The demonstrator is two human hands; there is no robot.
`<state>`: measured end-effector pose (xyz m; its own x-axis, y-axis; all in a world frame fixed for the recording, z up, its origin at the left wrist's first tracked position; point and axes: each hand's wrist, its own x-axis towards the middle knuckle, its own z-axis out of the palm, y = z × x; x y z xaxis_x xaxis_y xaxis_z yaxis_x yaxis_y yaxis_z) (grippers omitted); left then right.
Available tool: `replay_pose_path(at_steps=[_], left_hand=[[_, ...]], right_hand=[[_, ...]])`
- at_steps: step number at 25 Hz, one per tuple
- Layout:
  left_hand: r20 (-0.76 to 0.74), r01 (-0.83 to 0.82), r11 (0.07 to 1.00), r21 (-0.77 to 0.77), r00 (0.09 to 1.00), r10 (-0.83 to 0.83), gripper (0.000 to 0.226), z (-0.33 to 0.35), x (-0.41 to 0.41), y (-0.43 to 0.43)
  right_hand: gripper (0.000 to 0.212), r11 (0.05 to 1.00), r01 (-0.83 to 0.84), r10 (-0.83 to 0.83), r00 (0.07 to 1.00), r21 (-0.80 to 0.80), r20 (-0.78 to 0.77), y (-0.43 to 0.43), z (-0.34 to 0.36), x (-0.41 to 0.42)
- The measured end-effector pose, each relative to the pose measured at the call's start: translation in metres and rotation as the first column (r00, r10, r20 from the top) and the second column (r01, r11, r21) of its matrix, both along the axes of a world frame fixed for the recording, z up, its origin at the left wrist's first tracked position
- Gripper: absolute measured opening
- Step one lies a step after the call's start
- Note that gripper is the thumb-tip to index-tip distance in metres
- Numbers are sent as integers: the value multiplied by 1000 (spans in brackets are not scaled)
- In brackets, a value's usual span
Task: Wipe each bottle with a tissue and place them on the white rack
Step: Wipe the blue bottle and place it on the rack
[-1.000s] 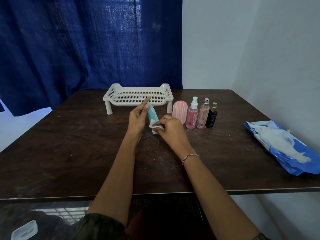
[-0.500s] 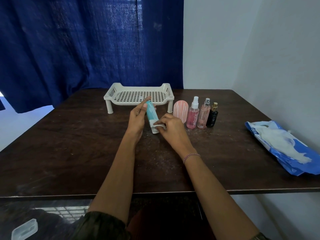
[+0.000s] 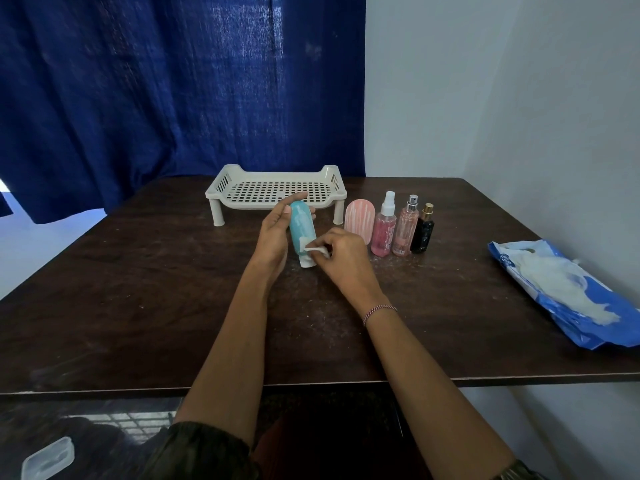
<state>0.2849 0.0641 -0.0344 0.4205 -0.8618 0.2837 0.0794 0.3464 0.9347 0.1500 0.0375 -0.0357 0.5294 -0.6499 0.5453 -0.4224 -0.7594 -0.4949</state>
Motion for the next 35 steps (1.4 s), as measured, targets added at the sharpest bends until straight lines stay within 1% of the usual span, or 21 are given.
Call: replay_pose_path(at_steps=[3,5,9,13,18,21,26,30,35], left_hand=[[-19,30,1000,-9,999,-30,34,0,1,0],[-22,43,999,-9,999,-43,33,0,0,0],[2,70,998,-5,998,-70,35,2,-4,1],[24,70,998,8,997,-70,34,0,-1,1],[31,57,998,3,998,-57,33,0,-2,1],[38,72,997,-5,997,-72,33,1,-4,1],[15,119,993,-4,993,-119,34,3,-7,2],[-16,117,993,-6,993,-117,34,1,-3,0],[-62,175,983,-45,982,-178,34,4,-8,4]], right_hand=[[20,998,45,-46,999,45,17,-2,0,-1],[20,998,52,-52,998,30,29,-1,0,-1],[18,999,0,2,999,-34,41,5,0,3],[18,999,-25,27,998,-30,49,6,0,3],[19,998,62,-61,996,-14,66,0,0,-1],[19,997,67,-65,995,-34,75,2,0,-1],[19,994,-18,24,999,-111,49,9,2,1],[19,995,26,-17,996,-95,91,5,2,0],[18,995,65,-55,989,-71,137,1,2,-1]])
